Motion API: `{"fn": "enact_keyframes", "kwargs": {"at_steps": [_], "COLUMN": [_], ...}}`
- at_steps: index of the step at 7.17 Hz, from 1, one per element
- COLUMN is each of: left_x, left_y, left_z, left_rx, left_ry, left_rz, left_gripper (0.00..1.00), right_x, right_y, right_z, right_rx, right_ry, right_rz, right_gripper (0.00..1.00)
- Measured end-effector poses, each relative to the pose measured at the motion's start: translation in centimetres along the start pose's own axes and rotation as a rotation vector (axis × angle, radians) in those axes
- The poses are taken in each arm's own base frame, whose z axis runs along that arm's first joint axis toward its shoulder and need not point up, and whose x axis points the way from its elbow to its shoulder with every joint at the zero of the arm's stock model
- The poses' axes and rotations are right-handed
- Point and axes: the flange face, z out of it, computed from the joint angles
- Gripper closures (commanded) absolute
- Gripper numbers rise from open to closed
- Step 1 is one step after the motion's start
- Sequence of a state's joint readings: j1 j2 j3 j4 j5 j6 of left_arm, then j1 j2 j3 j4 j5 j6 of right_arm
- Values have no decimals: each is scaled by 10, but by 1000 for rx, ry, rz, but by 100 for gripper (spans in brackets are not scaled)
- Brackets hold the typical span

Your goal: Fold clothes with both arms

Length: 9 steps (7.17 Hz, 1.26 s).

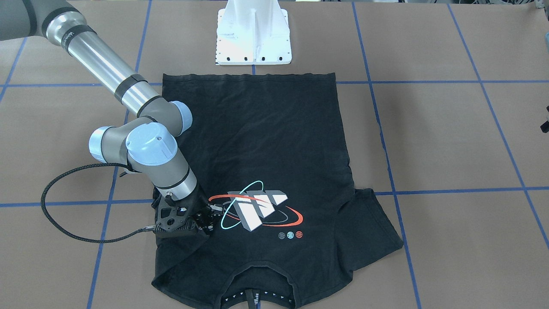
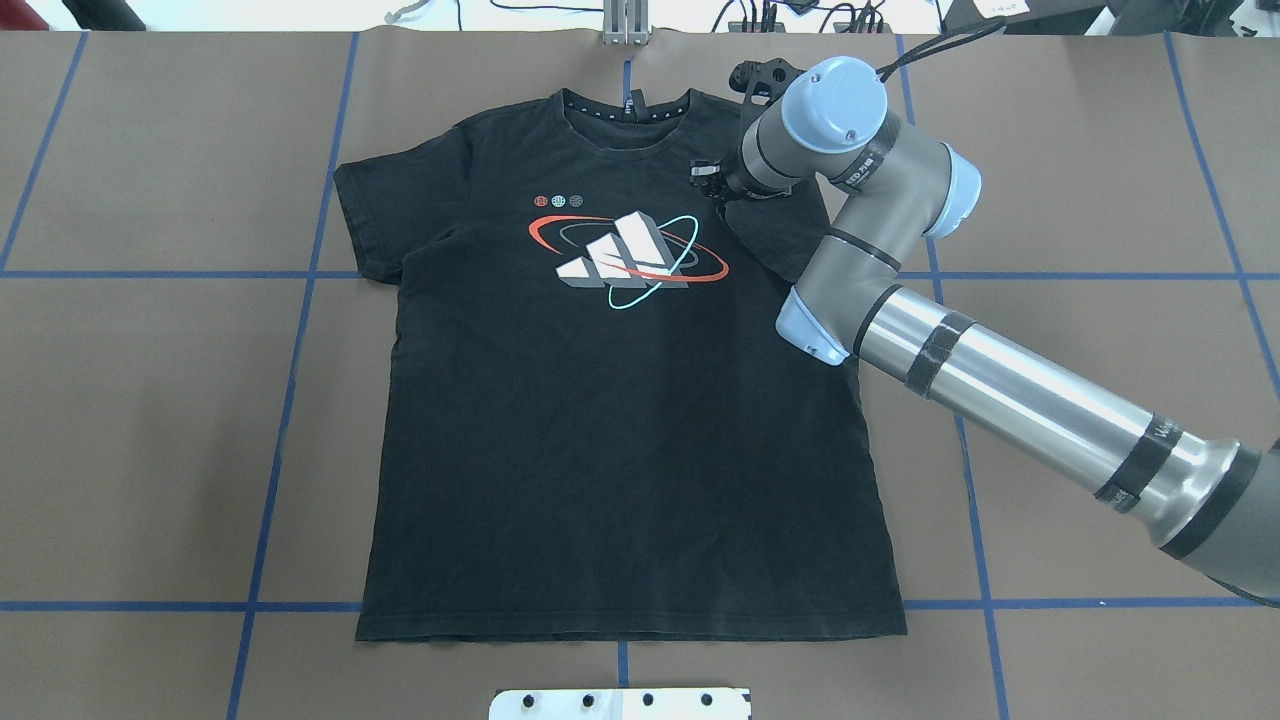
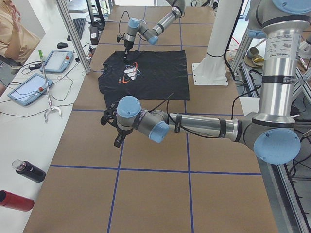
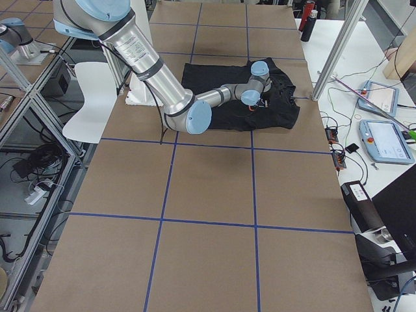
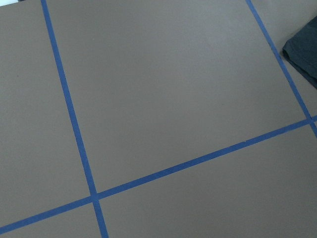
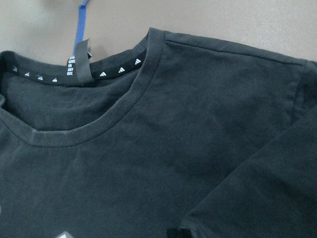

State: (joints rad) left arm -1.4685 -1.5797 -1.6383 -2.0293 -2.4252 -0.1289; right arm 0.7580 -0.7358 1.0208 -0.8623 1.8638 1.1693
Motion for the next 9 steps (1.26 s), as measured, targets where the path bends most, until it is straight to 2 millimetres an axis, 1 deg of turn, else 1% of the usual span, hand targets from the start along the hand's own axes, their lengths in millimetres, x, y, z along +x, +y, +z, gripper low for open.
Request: {"fn": "enact_keyframes", "kwargs": {"at_steps": [1, 2, 3, 4, 5, 6, 7, 8, 9], "left_x": [2, 7, 18, 38, 74, 119, 156, 177, 188], "left_y": [-4, -19, -45, -76, -106, -133, -155, -170, -179], "left_z": [2, 9, 21, 35, 54, 81, 111, 141, 170], "left_rx": [1, -1, -4, -9, -20, -44, -68, -77, -65], "left_ry": [2, 9, 22, 41, 71, 108, 141, 165, 169], "left_rz": [7, 23, 39, 42, 39, 35, 34, 49, 72], "left_gripper": [1, 1, 1, 1, 1, 1, 2, 4, 8], "right_x": [-3, -9, -19, -24, -14, 5, 30, 59, 83], "right_y": [0, -2, -4, -3, 4, 12, 14, 16, 22], "right_z": [4, 2, -9, -29, -50, -77, -111, -143, -167], "right_rx": [4, 10, 14, -5, -51, -93, -136, -174, -196], "right_ry": [9, 8, -18, -59, -95, -128, -164, -196, -217], "right_rz": [17, 40, 52, 56, 58, 60, 67, 74, 77], "right_gripper": [0, 0, 0, 0, 0, 0, 0, 0, 0]}}
